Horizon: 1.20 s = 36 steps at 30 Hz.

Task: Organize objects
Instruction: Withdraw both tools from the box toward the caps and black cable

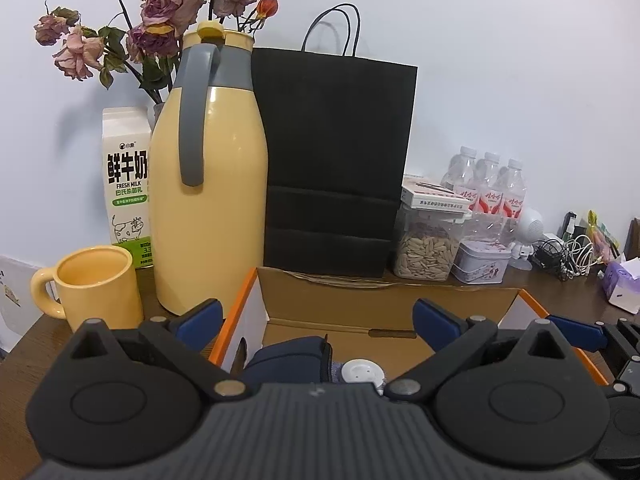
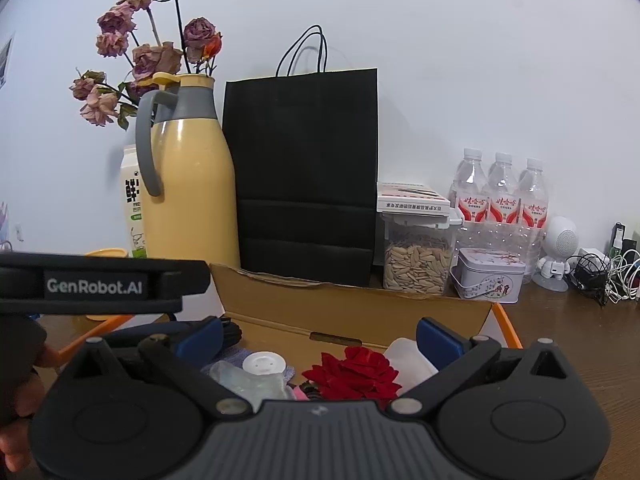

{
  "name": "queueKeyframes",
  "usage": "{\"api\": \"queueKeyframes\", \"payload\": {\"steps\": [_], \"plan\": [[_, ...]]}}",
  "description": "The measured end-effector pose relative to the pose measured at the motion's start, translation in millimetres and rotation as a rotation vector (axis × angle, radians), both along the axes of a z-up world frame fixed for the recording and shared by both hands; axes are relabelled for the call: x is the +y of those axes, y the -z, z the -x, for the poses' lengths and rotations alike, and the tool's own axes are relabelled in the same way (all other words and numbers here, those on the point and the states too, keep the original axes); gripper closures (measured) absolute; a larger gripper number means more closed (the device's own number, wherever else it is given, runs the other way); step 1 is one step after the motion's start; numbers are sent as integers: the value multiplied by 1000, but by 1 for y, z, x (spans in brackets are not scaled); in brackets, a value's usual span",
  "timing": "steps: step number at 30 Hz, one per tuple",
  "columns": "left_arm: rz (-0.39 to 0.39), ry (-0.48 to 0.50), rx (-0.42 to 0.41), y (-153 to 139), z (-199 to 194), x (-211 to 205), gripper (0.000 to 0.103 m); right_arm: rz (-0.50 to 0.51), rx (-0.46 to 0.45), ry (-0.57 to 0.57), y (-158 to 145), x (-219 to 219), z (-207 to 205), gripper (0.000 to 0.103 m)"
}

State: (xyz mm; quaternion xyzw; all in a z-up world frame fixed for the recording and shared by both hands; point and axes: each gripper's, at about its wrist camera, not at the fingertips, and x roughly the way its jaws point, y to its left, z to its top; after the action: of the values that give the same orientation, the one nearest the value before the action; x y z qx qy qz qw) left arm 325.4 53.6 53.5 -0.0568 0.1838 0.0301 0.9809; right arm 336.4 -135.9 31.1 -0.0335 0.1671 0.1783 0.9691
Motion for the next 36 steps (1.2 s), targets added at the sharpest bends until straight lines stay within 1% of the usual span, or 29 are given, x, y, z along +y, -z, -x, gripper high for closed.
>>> {"api": "queueKeyframes", "payload": {"steps": [5, 9, 11, 14, 19, 25, 28, 32, 35, 36], "plan": [[17, 21, -29, -6, 16, 1, 0, 7, -7, 13, -3, -6, 11, 0], [32, 20, -73, -11, 40, 4, 0, 13, -20, 16, -5, -20, 33, 0], [28, 32, -93, -11, 55, 7, 0, 8, -26, 14, -7, -28, 45, 0], [18, 41, -94, -7, 73, 11, 0, 0, -26, 22, -7, -43, 64, 0], [-13, 71, -48, 8, 96, 20, 0, 25, 2, 16, 2, -64, 96, 0], [-36, 78, 49, 28, 116, 35, 0, 108, 138, -12, 32, -77, 119, 0], [-36, 85, 106, 40, 126, 42, 0, 133, 191, -5, 44, -79, 122, 0], [-11, 84, 154, 52, 137, 54, 0, 147, 206, 8, 49, -74, 118, 0], [6, 57, 163, 56, 142, 61, 0, 146, 239, 41, 53, -71, 106, 4], [11, 50, 161, 56, 142, 63, 0, 146, 254, 56, 54, -69, 101, 9]]}}
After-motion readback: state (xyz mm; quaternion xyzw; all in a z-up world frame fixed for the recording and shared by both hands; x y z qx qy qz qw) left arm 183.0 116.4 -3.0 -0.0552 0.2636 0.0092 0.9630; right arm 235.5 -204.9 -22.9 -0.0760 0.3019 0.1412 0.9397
